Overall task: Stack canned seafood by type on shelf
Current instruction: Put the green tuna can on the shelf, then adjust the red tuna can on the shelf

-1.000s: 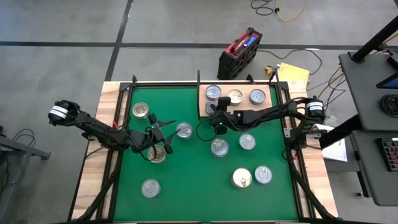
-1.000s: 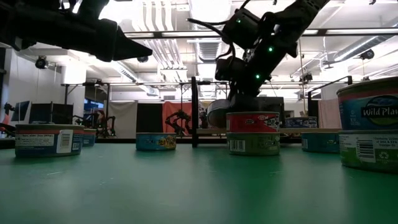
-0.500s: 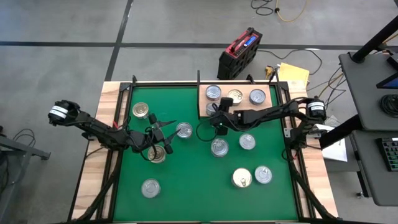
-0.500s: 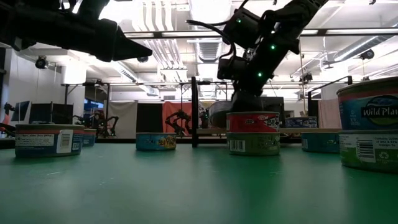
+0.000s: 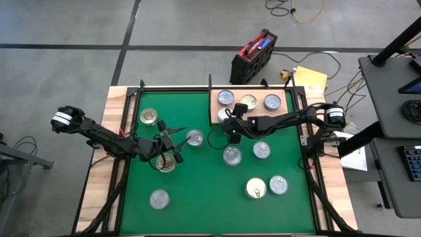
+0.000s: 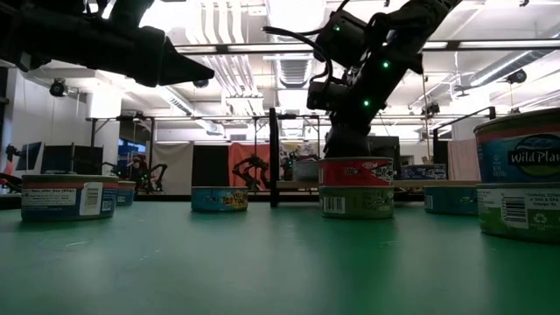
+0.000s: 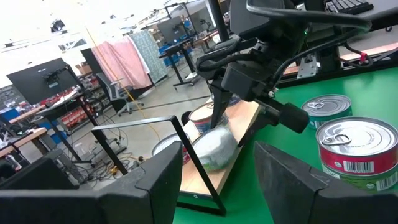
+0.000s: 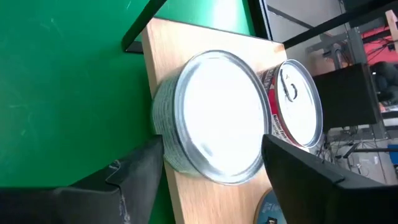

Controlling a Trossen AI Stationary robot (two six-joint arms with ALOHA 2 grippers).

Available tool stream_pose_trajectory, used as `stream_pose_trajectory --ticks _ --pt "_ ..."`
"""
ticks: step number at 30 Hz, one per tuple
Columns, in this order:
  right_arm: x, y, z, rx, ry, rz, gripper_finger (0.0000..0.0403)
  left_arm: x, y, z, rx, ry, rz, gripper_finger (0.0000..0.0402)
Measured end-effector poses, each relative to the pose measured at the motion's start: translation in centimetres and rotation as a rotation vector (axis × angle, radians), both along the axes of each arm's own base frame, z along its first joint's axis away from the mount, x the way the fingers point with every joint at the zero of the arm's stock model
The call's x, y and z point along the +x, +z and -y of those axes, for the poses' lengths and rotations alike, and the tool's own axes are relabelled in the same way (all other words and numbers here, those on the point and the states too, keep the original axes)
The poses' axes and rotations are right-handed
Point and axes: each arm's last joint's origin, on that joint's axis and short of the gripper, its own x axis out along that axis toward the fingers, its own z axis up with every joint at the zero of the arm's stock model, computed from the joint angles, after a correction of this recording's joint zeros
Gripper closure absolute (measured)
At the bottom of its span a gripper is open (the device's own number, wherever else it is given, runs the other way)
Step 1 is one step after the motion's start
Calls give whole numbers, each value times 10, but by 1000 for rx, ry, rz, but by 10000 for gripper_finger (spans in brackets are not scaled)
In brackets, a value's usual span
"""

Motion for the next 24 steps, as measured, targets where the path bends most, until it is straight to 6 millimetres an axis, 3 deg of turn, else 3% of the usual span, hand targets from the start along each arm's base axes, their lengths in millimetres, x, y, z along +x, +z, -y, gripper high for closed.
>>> stream_pose_trajectory --ticks 12,19,24 --pt "-11 13 -4 51 -53 20 139 0 -1 0 -3 0 -9 219" --pt "-27 46 -9 188 -119 189 157 0 -1 0 -14 0 -4 219" --pt "-37 72 8 313 -167 380 205 0 -1 0 -21 0 2 219"
